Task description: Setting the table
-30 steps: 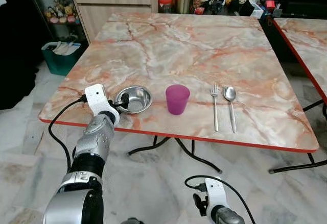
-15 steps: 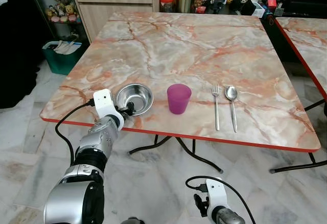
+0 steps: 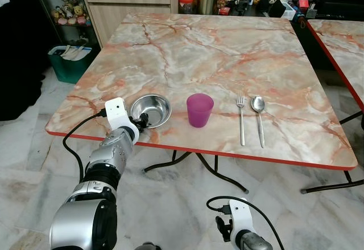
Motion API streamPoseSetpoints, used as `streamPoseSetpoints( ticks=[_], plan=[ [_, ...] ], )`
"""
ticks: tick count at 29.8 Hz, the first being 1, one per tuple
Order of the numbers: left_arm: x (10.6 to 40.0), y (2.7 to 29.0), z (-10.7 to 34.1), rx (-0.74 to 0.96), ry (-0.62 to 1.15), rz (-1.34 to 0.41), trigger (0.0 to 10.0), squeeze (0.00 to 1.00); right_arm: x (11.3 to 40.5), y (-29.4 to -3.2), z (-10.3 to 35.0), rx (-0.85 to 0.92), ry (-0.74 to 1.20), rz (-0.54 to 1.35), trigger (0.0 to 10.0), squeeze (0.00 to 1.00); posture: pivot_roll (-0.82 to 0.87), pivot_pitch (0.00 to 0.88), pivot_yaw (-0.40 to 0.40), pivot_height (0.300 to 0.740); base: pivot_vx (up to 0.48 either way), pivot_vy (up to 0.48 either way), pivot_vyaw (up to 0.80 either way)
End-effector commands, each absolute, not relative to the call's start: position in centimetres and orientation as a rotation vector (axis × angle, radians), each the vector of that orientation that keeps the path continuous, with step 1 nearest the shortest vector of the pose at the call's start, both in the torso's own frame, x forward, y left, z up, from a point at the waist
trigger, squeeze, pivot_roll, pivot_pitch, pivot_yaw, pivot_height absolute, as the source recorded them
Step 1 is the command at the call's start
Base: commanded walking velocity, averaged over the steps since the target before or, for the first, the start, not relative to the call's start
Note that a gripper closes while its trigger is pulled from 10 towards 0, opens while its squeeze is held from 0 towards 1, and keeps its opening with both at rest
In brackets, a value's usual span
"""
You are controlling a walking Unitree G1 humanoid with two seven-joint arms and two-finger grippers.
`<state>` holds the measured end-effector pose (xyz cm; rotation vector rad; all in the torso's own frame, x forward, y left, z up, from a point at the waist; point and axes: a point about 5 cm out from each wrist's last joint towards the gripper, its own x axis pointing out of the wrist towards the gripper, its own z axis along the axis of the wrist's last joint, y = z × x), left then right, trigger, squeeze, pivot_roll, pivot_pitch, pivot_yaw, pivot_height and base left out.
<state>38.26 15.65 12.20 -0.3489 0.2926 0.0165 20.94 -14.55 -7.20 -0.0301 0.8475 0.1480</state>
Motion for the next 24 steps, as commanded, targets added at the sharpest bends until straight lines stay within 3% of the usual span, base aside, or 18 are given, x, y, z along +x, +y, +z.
streamPoseSetpoints(
  ticks=[1,24],
  plan=[
    [38.4,15.7,12.3,-0.356,0.295,0.016,0.0,0.00,21.0,-14.6,-7.2,-0.022,0.848,0.136,10.0,0.00,0.12,0.078,0.023,0.715,0.000,0.000,0.00],
    [37.5,17.5,11.3,-0.381,0.297,0.082,0.0,0.00,21.3,-14.6,-7.0,-0.026,0.843,0.144,10.0,0.00,0.12,0.056,0.010,0.715,0.000,0.000,0.00]
  ],
)
